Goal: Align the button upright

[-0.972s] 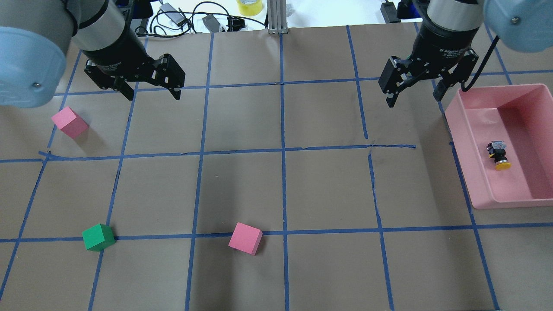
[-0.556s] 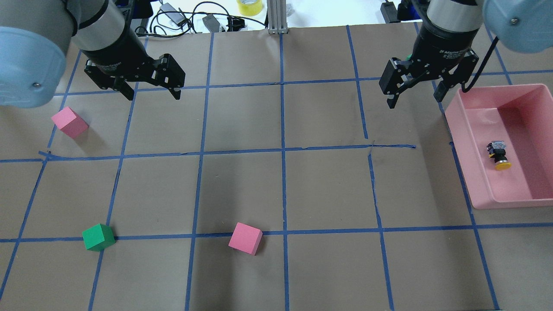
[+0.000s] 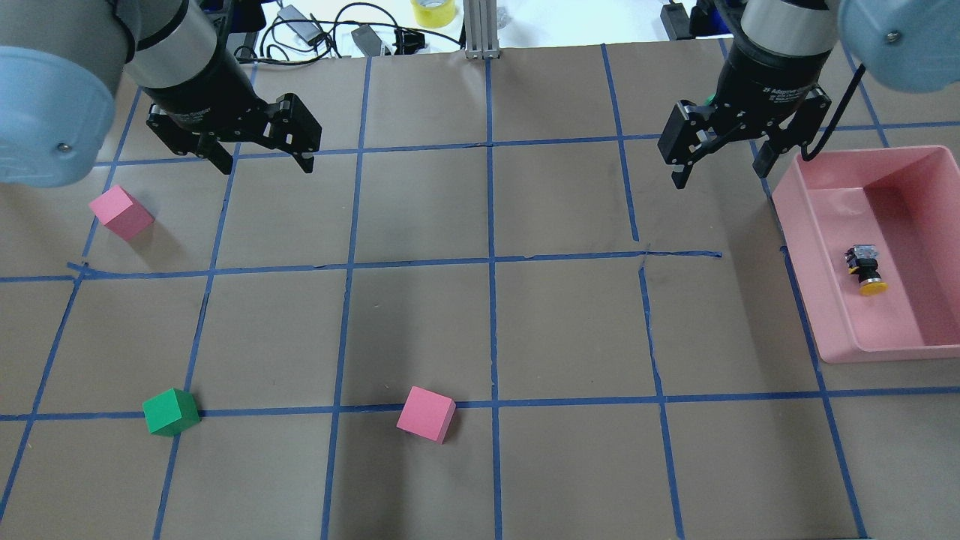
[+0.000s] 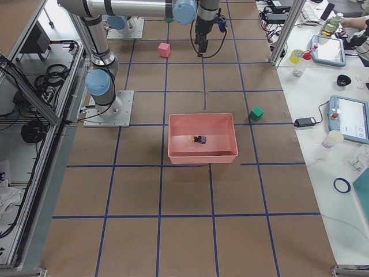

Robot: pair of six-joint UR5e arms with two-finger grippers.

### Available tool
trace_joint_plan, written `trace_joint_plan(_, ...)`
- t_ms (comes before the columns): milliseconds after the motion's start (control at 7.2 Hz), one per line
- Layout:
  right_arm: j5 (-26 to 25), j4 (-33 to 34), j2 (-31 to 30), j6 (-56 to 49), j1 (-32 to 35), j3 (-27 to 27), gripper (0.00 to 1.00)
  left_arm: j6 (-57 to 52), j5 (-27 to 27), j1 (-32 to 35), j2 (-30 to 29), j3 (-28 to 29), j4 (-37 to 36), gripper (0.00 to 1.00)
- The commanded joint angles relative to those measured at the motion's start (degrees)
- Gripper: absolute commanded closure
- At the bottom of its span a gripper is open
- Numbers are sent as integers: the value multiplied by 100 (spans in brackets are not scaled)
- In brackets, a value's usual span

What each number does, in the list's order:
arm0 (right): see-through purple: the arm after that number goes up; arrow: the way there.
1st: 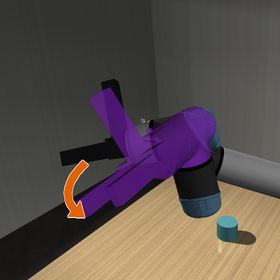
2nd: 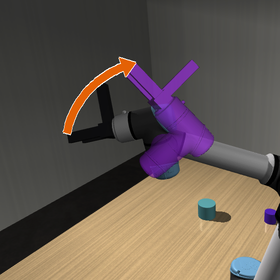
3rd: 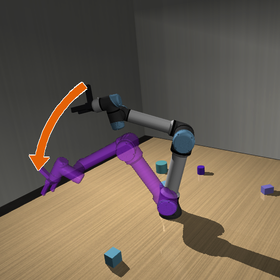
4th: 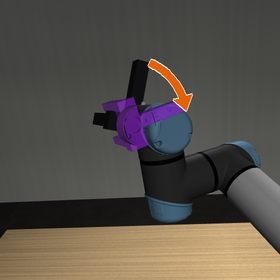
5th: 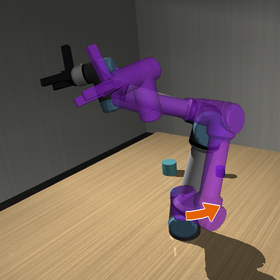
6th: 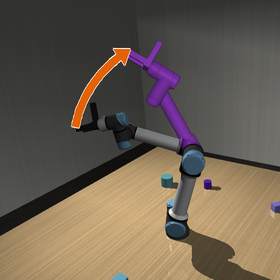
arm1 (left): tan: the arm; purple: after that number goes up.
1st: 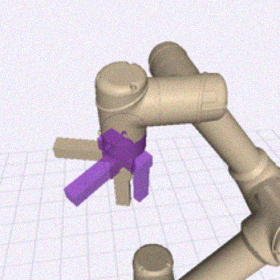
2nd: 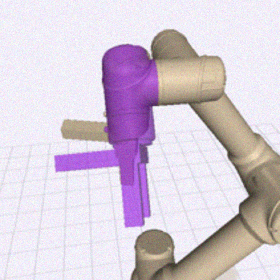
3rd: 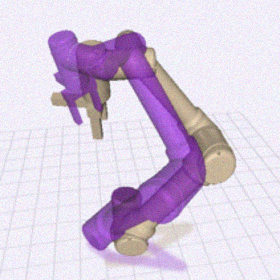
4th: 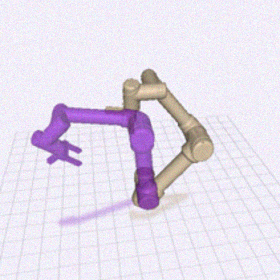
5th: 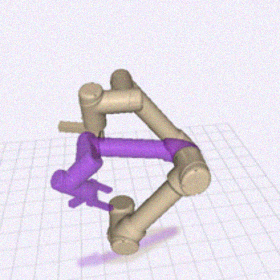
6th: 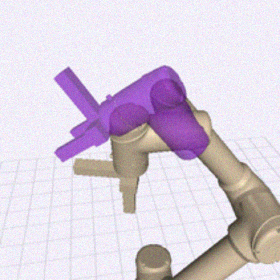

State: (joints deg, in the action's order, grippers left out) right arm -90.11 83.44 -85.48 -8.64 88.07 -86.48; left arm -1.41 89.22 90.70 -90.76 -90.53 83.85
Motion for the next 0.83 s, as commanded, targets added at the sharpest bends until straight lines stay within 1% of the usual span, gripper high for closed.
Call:
trace_joint_plan(0, 2, 14, 5, 3, 0, -9, 0, 0, -1, 0, -3, 0, 0, 0)
trace_joint_plan(278, -7, 85, 14, -6, -26, -9, 0, 0, -1, 0, -3, 0, 0, 0)
trace_joint_plan(417, -15, 76, 40, -32, -192, -18, 0, 0, -1, 0, -3, 0, 0, 0)
trace_joint_plan(694, -42, 41, 93, -120, -936, -26, 0, 0, -1, 0, -3, 0, 0, 0)
